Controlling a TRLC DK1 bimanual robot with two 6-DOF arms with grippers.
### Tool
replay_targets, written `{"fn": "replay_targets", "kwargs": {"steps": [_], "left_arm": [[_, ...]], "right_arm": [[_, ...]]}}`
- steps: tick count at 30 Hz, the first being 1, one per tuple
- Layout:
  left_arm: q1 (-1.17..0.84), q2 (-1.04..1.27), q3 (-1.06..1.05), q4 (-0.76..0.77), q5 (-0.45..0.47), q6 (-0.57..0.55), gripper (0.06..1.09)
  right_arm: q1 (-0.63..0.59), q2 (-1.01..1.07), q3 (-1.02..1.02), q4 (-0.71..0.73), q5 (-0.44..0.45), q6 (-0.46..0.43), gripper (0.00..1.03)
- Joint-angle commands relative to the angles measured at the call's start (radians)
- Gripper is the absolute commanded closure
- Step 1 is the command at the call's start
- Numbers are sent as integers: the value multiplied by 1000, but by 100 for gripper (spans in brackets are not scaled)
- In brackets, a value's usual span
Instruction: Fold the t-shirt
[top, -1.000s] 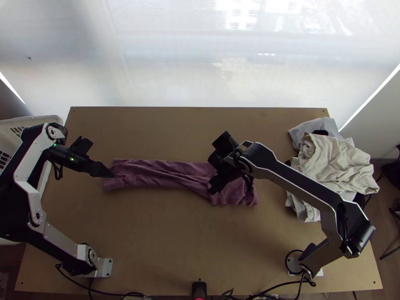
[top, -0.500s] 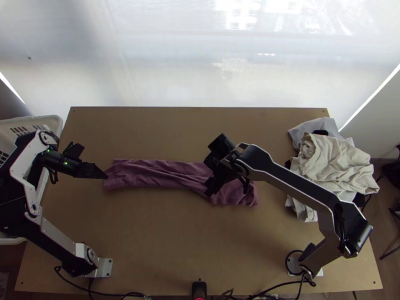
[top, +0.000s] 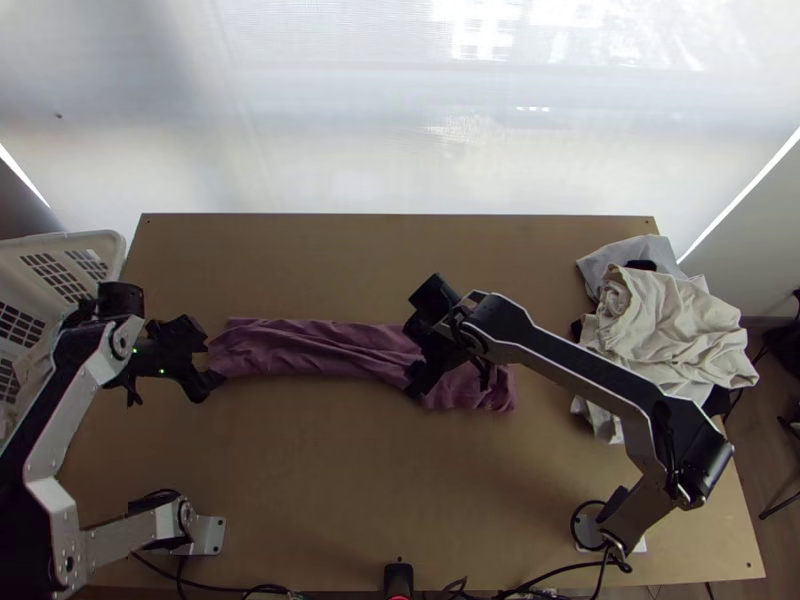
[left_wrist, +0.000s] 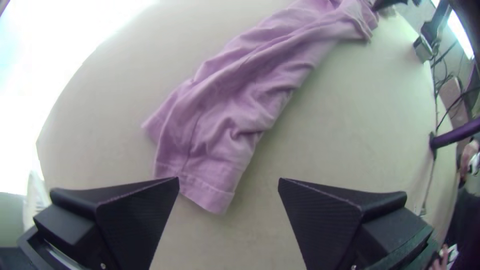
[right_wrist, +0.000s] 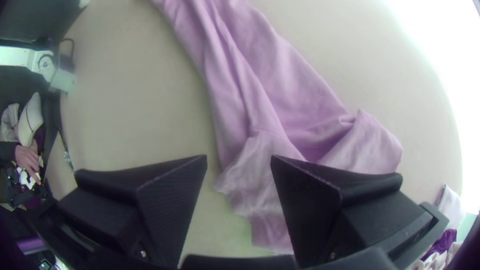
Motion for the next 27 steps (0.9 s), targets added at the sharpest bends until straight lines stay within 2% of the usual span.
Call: {"fn": "replay_targets", "kwargs": {"steps": [1,7,16,21,24,27], "left_arm": [[-125,-238,-210,206,-87,44,12],[-211,-302,-319,395,-140,58,12],[-307,-319,-398,424,-169,67,12],[-340,-344,-526,647,-219,142,12],[-337,-313,-533,662,-221,154,12],[-314,-284,-546,740,-221,165,12]], "right_arm": [[-65,0,-31,3,-1,4,41],[-119,-3,-69,31,-2,7,41],[-131,9,-123,72,-2,12,41],[-137,18,-114,77,-2,12,41],[-140,20,-118,77,-2,12,41],[-140,21,-118,80,-4,12,41]]}}
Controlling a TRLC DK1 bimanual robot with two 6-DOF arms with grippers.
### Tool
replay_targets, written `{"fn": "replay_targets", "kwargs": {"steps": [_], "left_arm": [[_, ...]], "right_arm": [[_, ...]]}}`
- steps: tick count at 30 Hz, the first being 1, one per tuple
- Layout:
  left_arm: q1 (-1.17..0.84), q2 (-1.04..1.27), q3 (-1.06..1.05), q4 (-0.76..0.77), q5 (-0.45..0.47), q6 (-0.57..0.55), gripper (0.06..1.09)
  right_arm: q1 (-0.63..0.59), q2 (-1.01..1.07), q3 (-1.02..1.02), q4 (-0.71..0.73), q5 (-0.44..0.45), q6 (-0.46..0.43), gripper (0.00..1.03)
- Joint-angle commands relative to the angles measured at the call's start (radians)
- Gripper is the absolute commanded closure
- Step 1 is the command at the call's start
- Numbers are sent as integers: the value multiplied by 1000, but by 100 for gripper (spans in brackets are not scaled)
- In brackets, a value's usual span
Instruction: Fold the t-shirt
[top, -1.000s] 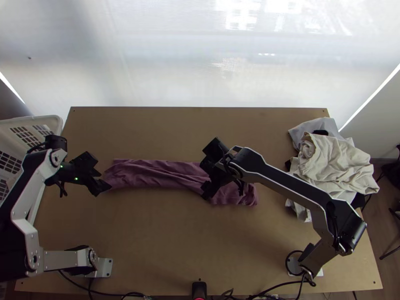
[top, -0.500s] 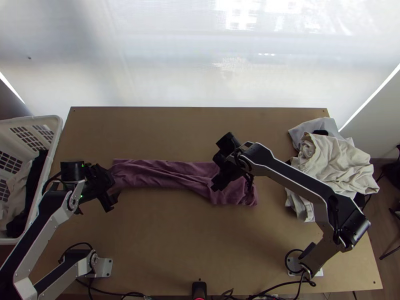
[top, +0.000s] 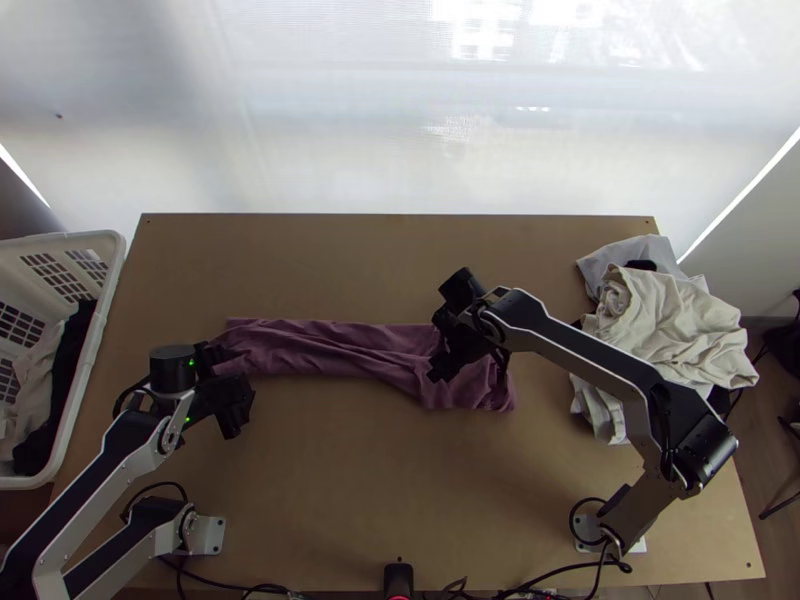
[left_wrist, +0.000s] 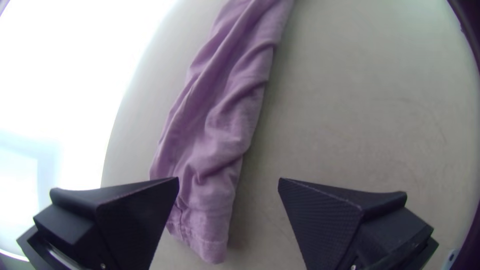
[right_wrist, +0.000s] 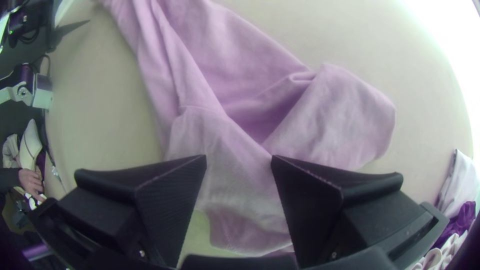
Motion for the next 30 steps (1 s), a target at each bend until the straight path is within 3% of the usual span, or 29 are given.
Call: {"fn": "replay_targets", "kwargs": {"steps": [1,19,26,30], "left_arm": [[14,48,-59,144,-18,38,12],[95,275,-26,411,-16,50,14],[89,299,-13,445,2,52,37],[87,304,-12,443,24,58,63]], "right_arm": [[-5,7,-3,8,-3,0,41],[-6,54,-3,64,-23,1,41],[-14,99,-2,103,-23,1,42],[-20,110,-5,110,-23,1,45]]}}
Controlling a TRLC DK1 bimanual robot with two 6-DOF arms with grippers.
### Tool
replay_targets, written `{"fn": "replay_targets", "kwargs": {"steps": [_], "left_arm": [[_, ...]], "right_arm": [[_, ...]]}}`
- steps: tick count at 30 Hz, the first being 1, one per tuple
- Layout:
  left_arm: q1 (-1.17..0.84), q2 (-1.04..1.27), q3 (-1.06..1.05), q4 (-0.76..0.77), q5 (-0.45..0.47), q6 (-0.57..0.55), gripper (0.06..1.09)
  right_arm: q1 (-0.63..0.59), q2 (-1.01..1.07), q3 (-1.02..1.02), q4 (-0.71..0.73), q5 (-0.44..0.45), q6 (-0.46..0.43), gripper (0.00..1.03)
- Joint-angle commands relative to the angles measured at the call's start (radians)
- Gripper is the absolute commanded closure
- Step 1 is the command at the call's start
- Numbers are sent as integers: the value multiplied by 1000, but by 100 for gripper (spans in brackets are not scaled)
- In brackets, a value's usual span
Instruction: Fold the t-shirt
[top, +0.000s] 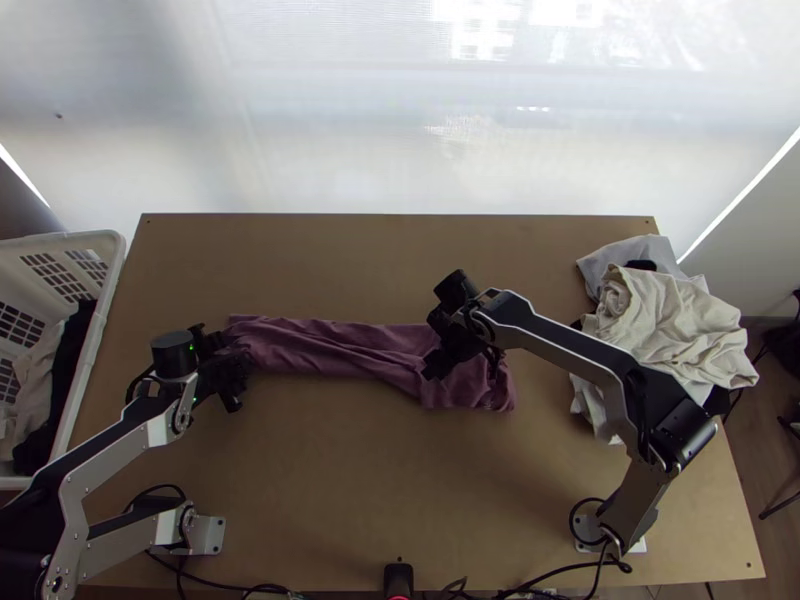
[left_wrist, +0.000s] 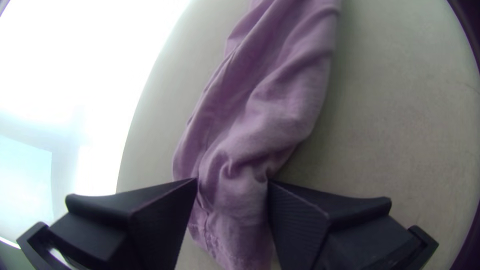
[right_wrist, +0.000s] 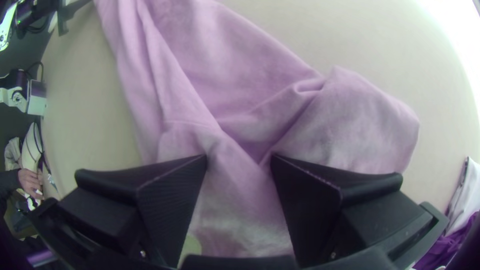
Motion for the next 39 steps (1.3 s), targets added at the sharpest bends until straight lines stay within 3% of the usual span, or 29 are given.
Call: {"fn": "replay_targets", "kwargs": {"steps": [1,5,8,11,16,23,34,39], "left_arm": [[0,21,7,18,31,6,71],[5,21,2,13,56,17,104],[3,7,2,-6,57,12,105],[8,-20,-2,-33,57,14,105],[40,-105,-25,-94,79,21,105],[124,-315,-42,-333,154,97,105],[223,-465,-45,-503,228,161,105],[272,-565,-36,-635,287,245,105]], "right_arm": [[-8,22,-8,28,0,0,51],[-8,25,-33,80,-1,-1,75],[-4,36,-50,104,-3,-3,90],[9,37,-65,115,-4,-6,97],[12,17,-91,113,-17,-7,99],[27,-30,-151,101,-29,-7,99],[67,-95,-215,72,-58,0,99],[69,-138,-228,40,-69,0,99]]}}
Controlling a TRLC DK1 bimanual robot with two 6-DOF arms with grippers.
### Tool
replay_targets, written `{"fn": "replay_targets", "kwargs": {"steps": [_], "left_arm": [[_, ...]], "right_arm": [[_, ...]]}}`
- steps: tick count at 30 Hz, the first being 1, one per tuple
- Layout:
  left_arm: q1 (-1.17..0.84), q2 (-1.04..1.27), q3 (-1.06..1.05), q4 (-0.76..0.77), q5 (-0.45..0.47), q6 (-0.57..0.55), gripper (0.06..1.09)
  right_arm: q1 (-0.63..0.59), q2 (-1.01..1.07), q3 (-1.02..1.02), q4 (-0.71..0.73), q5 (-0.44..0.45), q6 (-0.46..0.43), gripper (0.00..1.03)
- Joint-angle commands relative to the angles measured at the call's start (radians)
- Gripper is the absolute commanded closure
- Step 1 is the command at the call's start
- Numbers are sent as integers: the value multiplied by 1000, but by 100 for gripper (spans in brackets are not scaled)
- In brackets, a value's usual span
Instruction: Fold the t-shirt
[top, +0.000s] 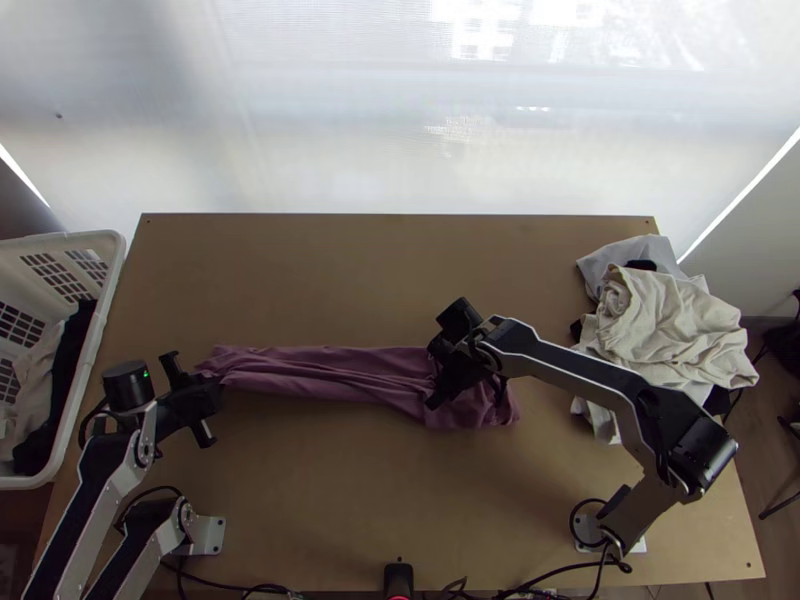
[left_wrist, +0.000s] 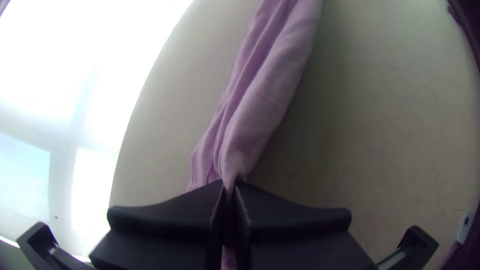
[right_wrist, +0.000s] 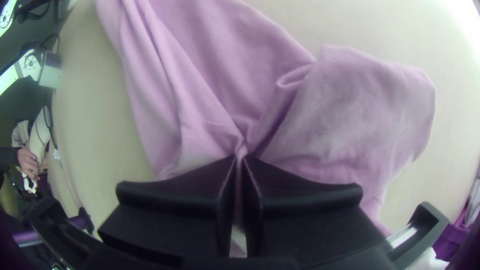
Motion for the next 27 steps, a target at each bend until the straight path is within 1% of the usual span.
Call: {"fn": "replay_targets", "kwargs": {"steps": [1,3,5,9,12,13,15,17,21,27], "left_arm": [[84,-127,11,-154,80,99,105],[99,-134,16,-154,107,111,105],[76,-134,26,-144,118,96,105],[-33,-128,48,-49,118,5,105],[-113,-48,128,-61,116,-95,105],[-139,-39,141,-76,116,-99,105],[-197,-38,143,-79,115,-101,105],[-263,-45,141,-88,109,-101,105],[-367,-52,141,-84,106,-92,105],[-462,-9,147,-38,104,-18,105]], "right_arm": [[10,-54,-24,-30,-13,3,99],[12,-52,-30,-29,-13,3,99],[12,-40,-18,-27,-13,3,99],[-10,-46,39,-30,-13,3,99],[-20,-55,75,-46,-22,0,99],[-22,-54,88,-61,-44,-1,99],[-20,-48,112,-102,-111,-3,99],[-4,-48,125,-127,-149,0,99],[53,-41,143,-150,-159,-6,99],[29,-41,204,-247,-185,-40,98]]}}
